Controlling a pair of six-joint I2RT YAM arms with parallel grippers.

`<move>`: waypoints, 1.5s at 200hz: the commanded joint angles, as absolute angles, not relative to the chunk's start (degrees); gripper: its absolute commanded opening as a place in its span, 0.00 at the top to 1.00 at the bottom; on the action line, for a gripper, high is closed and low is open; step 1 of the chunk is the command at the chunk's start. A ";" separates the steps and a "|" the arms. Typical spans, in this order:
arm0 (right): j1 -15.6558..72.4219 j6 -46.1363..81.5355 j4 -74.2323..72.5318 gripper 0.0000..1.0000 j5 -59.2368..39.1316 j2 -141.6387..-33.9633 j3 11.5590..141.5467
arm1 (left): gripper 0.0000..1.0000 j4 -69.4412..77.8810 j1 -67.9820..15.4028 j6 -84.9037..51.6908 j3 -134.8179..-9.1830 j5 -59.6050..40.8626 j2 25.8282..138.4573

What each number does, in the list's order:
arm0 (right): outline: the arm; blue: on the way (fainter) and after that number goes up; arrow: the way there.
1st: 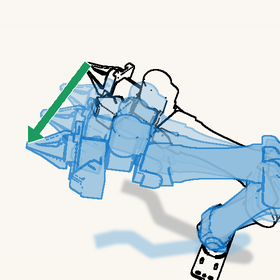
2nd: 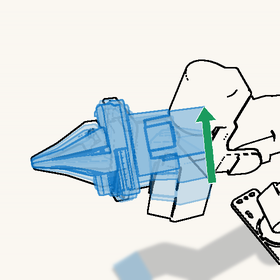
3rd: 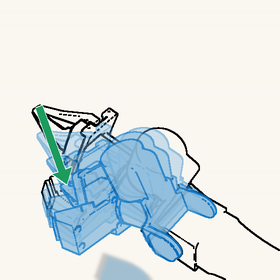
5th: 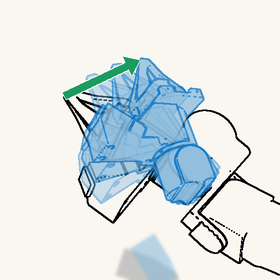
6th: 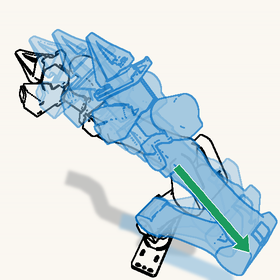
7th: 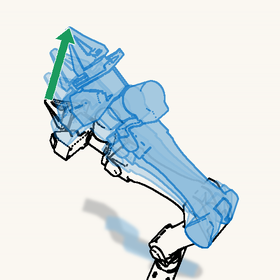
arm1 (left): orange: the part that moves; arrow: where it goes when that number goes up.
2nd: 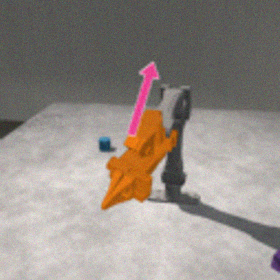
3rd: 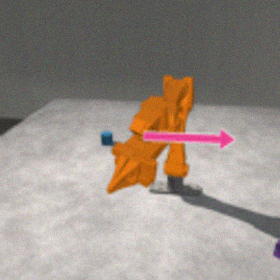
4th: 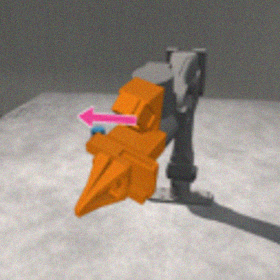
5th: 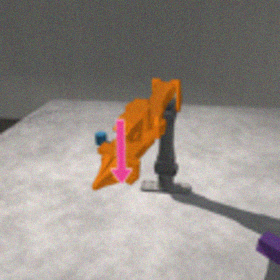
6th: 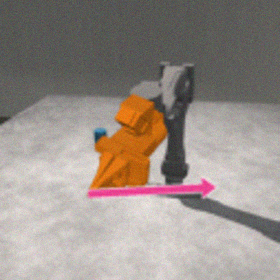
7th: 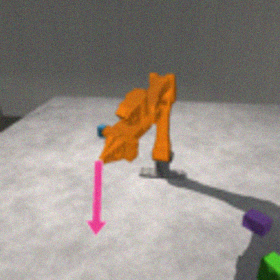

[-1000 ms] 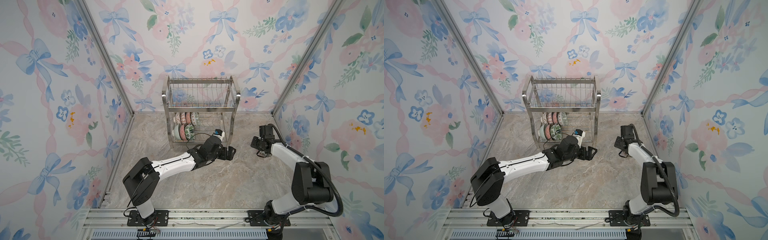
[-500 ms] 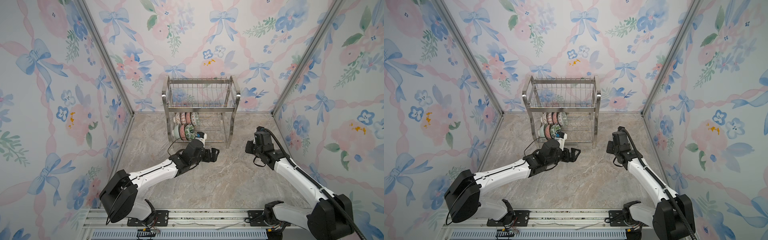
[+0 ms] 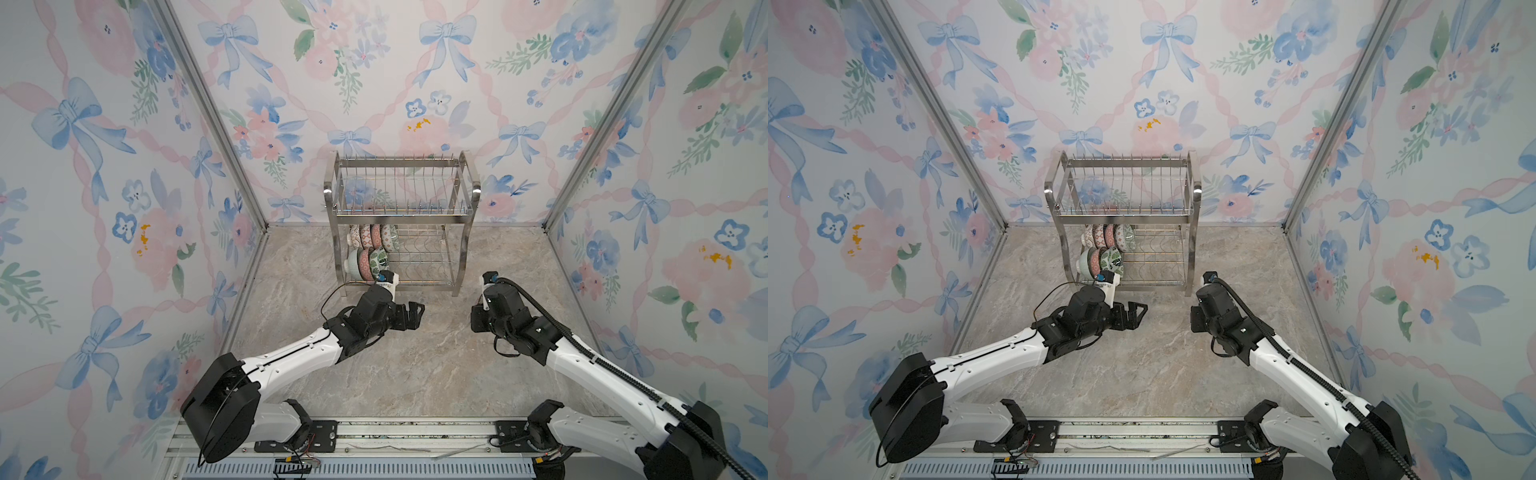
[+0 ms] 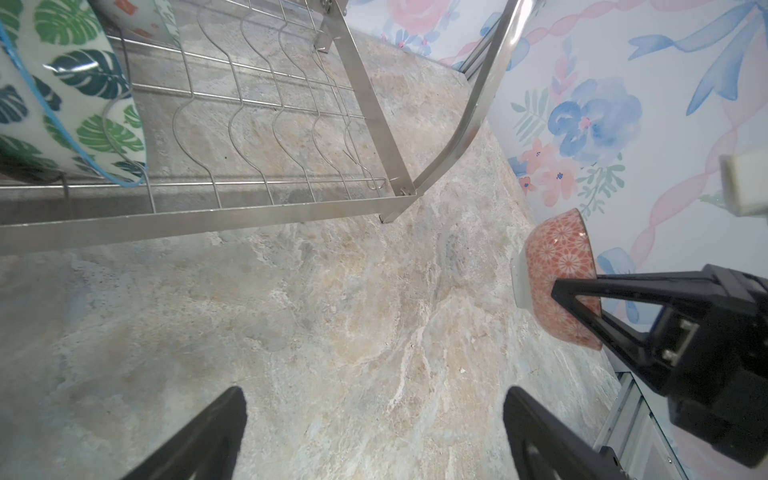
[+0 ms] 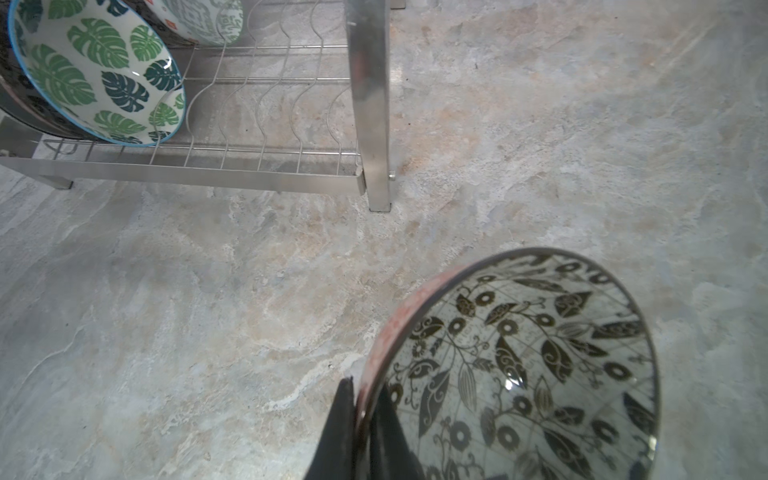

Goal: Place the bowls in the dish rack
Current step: 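Lift the black leaf-pattern bowl with the right gripper and carry it toward the rack, then lower the black leaf-pattern bowl upright into the rack slot beside the monstera-leaf bowl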

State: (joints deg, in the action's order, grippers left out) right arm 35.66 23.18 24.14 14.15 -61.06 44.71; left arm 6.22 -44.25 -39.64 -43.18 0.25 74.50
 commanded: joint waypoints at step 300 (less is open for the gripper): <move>35.33 29.46 -28.95 1.00 -18.89 -101.95 66.71 | 0.02 -0.39 -42.93 -50.97 -40.54 23.07 68.56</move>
State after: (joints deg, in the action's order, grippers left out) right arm 36.03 28.03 -20.82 -16.19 -99.61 62.74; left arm 1.08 -43.05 -50.06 -42.74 22.57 69.36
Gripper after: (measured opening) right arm 0.094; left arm 0.980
